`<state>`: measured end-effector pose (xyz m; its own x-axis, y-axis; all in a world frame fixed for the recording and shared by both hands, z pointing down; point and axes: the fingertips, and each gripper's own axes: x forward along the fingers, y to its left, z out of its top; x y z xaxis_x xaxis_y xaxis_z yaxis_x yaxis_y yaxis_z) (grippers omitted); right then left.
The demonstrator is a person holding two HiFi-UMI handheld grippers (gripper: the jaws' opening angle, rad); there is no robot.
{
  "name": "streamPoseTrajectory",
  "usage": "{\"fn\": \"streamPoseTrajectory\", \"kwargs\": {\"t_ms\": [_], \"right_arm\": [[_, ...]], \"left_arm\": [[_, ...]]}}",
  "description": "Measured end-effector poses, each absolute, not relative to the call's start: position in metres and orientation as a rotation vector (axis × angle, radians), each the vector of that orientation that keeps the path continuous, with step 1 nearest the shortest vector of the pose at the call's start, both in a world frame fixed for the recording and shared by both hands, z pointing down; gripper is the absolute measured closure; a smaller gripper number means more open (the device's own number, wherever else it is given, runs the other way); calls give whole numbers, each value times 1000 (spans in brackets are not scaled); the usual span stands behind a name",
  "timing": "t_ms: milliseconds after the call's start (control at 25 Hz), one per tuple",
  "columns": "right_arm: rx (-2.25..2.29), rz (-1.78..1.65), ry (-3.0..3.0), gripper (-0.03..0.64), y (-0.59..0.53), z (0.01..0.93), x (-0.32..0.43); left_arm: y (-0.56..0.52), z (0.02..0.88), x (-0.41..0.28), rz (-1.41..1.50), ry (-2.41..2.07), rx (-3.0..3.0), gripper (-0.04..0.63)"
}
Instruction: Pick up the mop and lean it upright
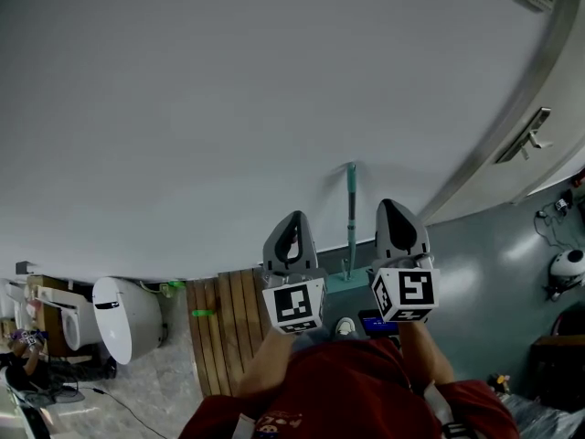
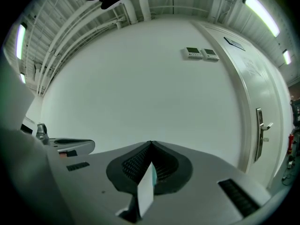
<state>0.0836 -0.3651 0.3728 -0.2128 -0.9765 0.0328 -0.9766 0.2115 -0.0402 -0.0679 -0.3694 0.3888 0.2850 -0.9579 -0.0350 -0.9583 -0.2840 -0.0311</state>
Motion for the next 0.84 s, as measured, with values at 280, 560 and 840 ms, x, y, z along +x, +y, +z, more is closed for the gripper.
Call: {"fn": "streamPoseTrajectory", "kwargs": {"t_ms": [280,560,840], "right_arm": [[1974,73,-2436,598,-365,373,84],[1957,81,-2427,598,-368,375,87],[1966,69,-2424,598,-369,370,85]], "left_arm": [[-366,385,-67,38,1842,-2488,582],[-367,387,-67,17,1842,-2490,581],[-367,378,-69,25,1826,-2496,581]]}}
